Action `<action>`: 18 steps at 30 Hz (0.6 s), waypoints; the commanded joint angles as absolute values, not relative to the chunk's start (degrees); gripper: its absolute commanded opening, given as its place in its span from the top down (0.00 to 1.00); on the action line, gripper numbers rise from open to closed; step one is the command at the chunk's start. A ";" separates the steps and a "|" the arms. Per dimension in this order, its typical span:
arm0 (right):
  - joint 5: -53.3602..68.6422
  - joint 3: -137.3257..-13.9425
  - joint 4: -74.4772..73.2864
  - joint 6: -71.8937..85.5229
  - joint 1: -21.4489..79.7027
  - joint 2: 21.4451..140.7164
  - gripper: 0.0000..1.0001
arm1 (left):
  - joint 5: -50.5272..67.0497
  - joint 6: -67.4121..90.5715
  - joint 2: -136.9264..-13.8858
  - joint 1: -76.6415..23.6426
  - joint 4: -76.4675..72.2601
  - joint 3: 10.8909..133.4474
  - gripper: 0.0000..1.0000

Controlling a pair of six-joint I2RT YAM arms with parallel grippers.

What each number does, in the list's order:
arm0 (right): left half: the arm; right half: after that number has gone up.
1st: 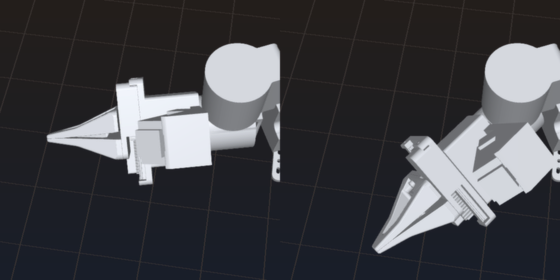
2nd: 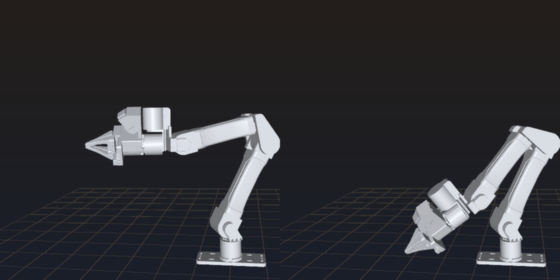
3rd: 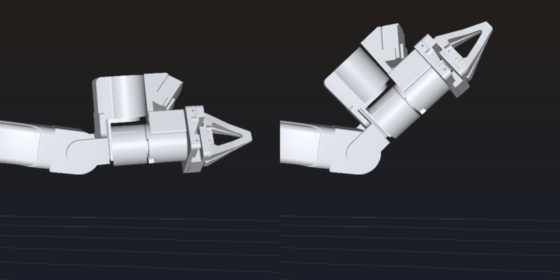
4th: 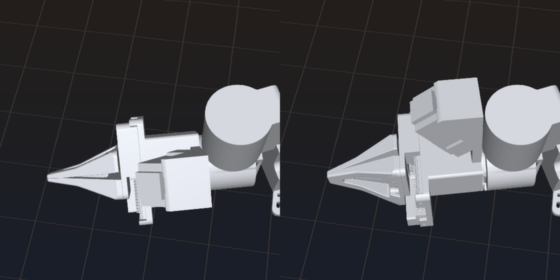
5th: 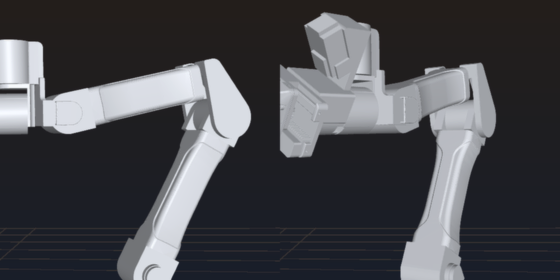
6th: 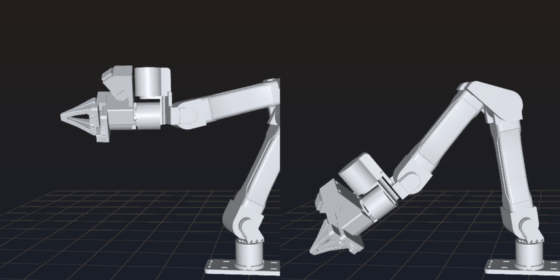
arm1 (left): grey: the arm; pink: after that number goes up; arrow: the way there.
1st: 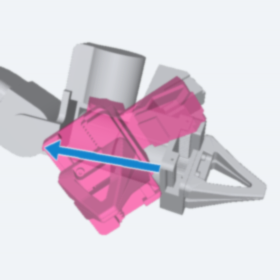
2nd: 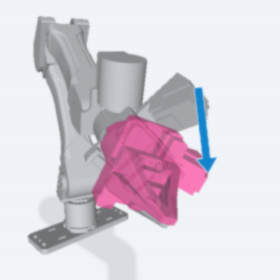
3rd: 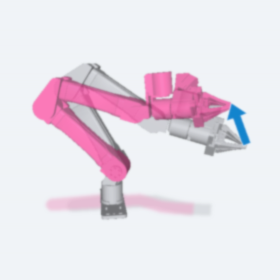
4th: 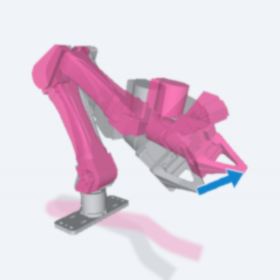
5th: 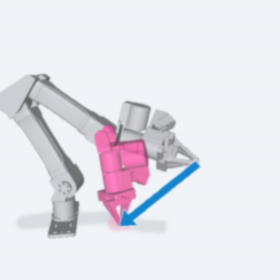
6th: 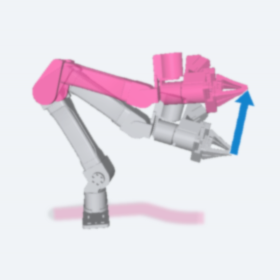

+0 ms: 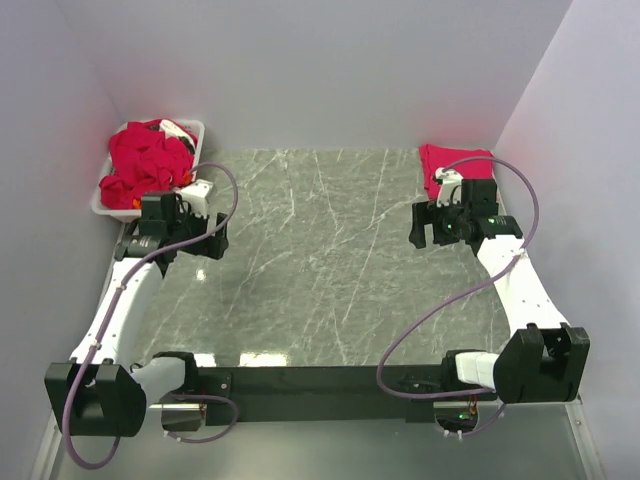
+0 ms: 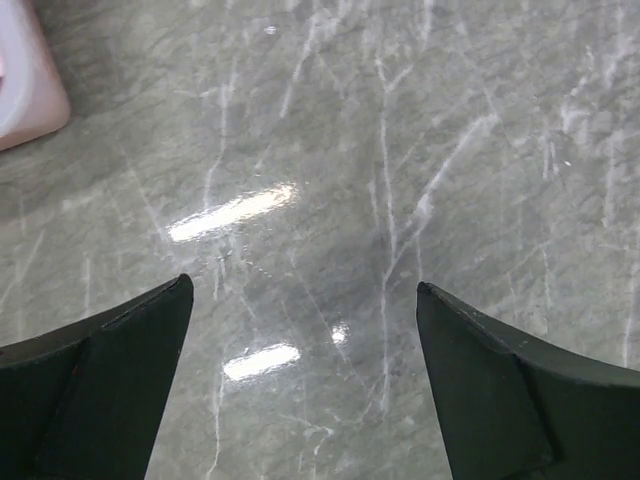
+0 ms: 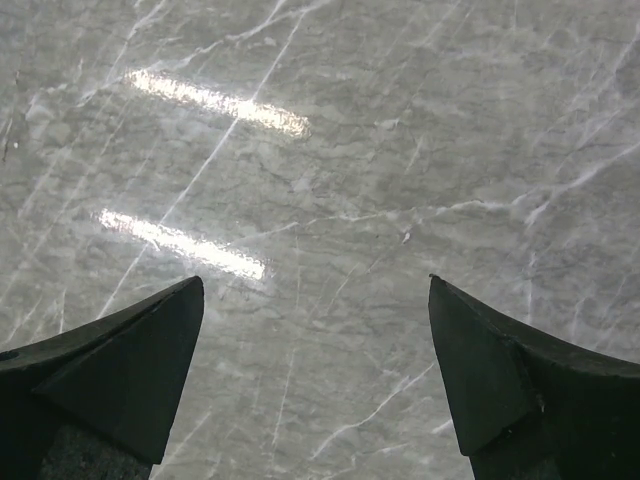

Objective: Fold and stack the t-shirts
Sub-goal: Grab the tshirt from the pile

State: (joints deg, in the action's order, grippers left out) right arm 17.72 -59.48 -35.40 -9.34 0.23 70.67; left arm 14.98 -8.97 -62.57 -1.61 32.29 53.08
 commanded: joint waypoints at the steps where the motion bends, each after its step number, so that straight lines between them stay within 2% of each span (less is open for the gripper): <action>1: 17.85 -59.85 -34.90 -10.55 0.26 70.14 0.01 | 11.79 -8.36 -61.79 -1.76 29.54 57.21 0.01; 7: 14.41 -62.14 -33.40 -10.02 0.26 69.87 0.00 | 11.51 -2.82 -68.63 -0.62 29.26 70.99 0.01; 8: 14.33 -62.40 -32.70 -9.85 0.26 69.87 0.00 | 11.77 -2.55 -70.30 -0.18 29.79 76.24 0.00; 10: 13.45 -62.58 -31.73 -9.15 0.26 69.35 0.00 | 12.82 -1.85 -76.18 1.39 31.37 81.97 0.01; 14: 13.27 -60.83 -26.47 -9.40 0.26 66.46 0.00 | 16.43 -1.93 -91.09 8.06 37.77 101.36 0.00; 18: 13.98 -63.62 -28.03 -10.98 0.44 67.75 0.00 | 17.83 -1.76 -104.27 13.61 43.57 118.06 0.01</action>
State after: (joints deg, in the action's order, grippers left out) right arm 14.28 -60.18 -30.57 -9.96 0.23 68.45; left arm 15.27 -2.83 -96.66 9.87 36.07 108.12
